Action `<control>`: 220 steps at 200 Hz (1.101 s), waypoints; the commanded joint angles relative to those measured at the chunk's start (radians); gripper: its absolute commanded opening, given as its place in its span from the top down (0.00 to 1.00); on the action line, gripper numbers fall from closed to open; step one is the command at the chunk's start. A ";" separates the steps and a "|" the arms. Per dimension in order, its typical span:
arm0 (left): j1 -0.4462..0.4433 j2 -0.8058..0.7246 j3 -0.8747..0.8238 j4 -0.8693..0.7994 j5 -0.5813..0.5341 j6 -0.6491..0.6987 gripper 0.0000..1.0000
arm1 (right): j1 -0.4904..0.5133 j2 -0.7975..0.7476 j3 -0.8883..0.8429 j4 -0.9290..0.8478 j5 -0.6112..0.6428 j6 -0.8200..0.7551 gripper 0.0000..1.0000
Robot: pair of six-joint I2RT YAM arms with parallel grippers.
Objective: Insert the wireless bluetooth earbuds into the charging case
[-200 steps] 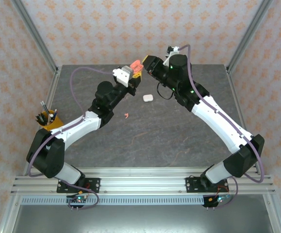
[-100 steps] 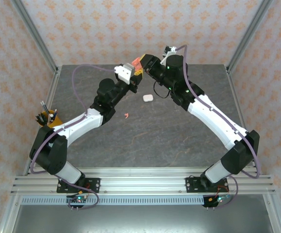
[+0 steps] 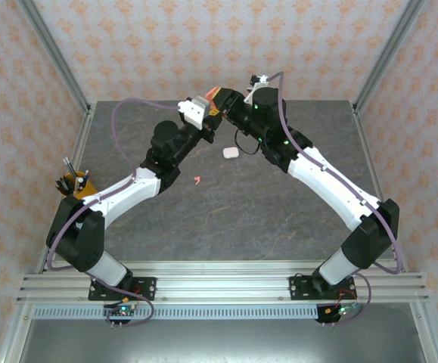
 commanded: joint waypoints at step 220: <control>-0.008 0.014 0.046 0.003 0.015 0.028 1.00 | 0.061 0.018 0.022 -0.001 -0.016 -0.036 0.74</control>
